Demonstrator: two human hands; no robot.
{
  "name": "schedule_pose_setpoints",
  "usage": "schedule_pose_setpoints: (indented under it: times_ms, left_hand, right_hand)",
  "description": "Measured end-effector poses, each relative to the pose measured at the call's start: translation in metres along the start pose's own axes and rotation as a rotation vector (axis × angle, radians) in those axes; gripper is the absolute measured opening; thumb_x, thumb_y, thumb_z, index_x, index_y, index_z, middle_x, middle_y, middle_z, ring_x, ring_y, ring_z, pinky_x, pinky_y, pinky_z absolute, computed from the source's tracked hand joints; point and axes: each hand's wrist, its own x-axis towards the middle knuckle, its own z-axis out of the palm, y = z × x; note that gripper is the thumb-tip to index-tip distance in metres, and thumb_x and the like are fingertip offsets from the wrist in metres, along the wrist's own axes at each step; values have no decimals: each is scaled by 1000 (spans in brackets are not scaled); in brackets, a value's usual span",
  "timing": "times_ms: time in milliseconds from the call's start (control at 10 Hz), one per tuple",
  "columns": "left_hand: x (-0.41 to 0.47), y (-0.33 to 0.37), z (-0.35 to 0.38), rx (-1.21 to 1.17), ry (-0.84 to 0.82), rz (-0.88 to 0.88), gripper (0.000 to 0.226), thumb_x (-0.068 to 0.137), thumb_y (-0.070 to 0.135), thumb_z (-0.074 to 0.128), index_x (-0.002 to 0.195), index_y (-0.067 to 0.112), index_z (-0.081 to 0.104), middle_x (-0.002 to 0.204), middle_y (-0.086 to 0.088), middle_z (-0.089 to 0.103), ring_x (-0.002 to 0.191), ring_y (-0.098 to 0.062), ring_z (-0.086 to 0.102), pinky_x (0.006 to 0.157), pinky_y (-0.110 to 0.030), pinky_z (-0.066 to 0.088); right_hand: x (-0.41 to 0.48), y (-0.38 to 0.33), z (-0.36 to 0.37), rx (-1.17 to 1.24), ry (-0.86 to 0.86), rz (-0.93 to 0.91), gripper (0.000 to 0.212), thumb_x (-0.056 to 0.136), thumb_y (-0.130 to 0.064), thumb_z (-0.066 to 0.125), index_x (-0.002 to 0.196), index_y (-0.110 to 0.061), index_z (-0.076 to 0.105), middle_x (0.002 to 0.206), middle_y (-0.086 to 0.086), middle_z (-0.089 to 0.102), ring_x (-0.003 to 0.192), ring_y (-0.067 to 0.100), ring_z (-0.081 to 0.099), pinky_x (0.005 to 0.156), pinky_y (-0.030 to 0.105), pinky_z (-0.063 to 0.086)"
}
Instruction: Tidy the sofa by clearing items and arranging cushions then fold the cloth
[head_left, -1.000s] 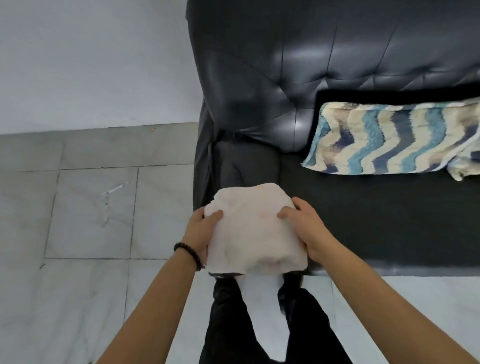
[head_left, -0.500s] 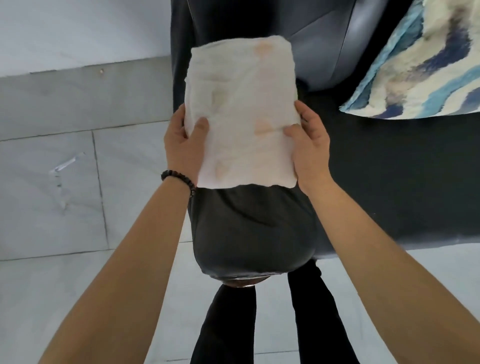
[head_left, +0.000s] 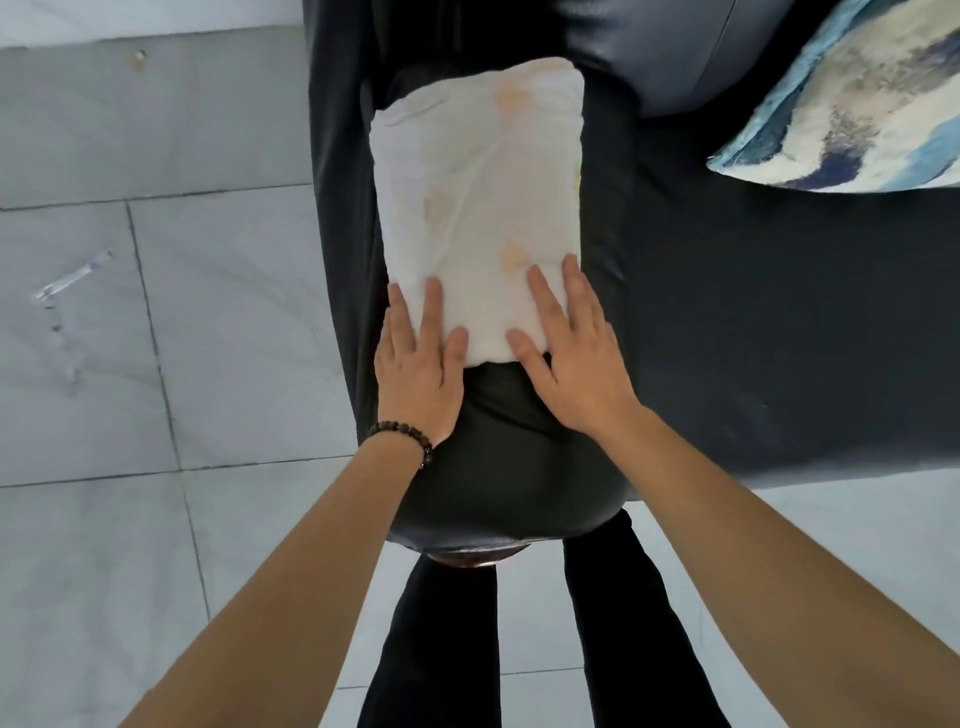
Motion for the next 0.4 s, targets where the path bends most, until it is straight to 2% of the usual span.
schedule_pose_setpoints:
  times_ms: [100,200,300,400]
  left_hand:
    - [3,3,0,5,27,-22,56,101,51,20,152,40,1,163,-4,-10,148,-26,5,120,-43,9]
    - [-19,1,-2,95,19,-4,59,100,52,21,153,35,1,162,-9,-7,147,-31,12,119,-43,16]
    - [-62,3,-17,180,-79,-37,64,99,53,20,154,26,4,162,-14,-1,140,-36,27,115,-47,27]
    - [-121,22,-40,180,-92,-41,65,99,54,15,154,20,10,162,-11,4,144,-31,24,115,-47,27]
  right_hand:
    - [3,-1,-2,8,1,18,69,100,-60,27,157,-31,-1,165,7,-8,152,28,4,118,49,24]
    - [-19,-11,-8,59,-37,54,81,99,-59,35,156,-25,-11,164,9,-14,150,33,13,115,46,33]
    - [-58,-24,-30,75,-178,142,86,98,-57,40,154,-27,-18,163,5,-22,135,36,43,96,43,49]
    - [-102,-45,-60,104,-184,150,79,100,-54,38,155,-27,-12,163,1,-20,132,30,49,95,40,49]
